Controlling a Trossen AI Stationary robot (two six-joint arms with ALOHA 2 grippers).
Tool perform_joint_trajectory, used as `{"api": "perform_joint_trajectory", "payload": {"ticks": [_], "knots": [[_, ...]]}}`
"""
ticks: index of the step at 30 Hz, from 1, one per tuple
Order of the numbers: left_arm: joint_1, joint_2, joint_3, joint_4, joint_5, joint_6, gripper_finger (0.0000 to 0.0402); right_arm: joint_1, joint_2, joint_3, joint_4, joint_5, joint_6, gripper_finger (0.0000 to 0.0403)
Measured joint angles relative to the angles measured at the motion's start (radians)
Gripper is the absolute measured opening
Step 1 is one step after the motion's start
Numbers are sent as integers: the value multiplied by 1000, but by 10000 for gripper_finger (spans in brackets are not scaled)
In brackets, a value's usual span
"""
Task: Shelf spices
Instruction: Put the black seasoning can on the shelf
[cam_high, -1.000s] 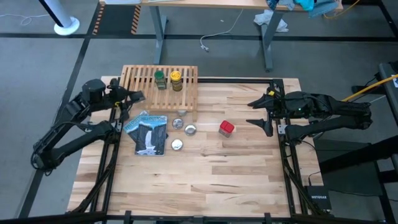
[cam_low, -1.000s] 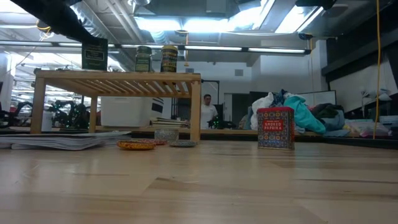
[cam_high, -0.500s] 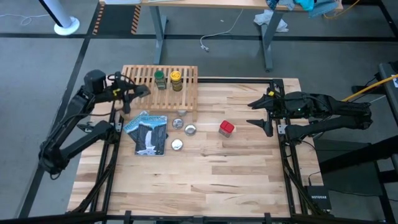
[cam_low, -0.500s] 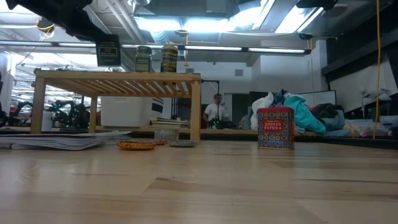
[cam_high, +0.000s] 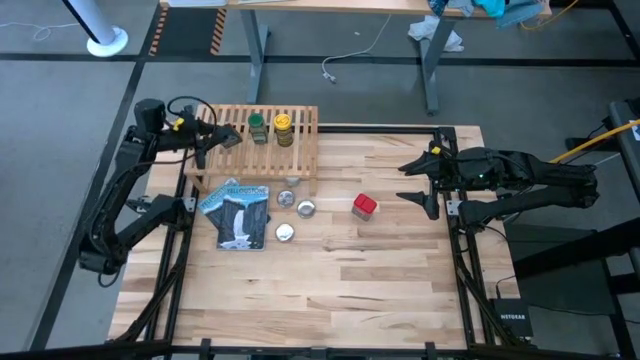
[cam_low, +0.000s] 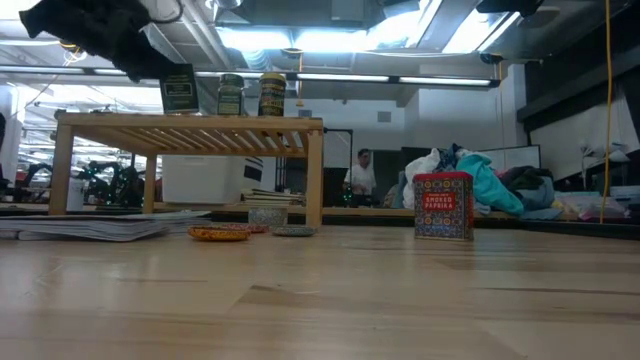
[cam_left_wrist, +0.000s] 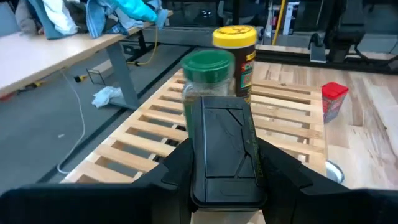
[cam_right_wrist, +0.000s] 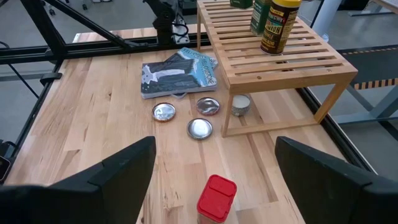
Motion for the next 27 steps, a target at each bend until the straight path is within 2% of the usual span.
{"api": "perform_joint_trajectory", "payload": {"ticks": [9, 20, 27], "knots": [[97, 93, 0, 0, 105, 19, 116, 0, 0, 0, -1, 0, 0, 335], [104, 90, 0, 0, 122, -63, 117, 0, 0, 0, -1, 6, 0, 335], [105, 90, 0, 5, 120, -85, 183, 0, 0, 0, -2, 0, -1, 335]]}}
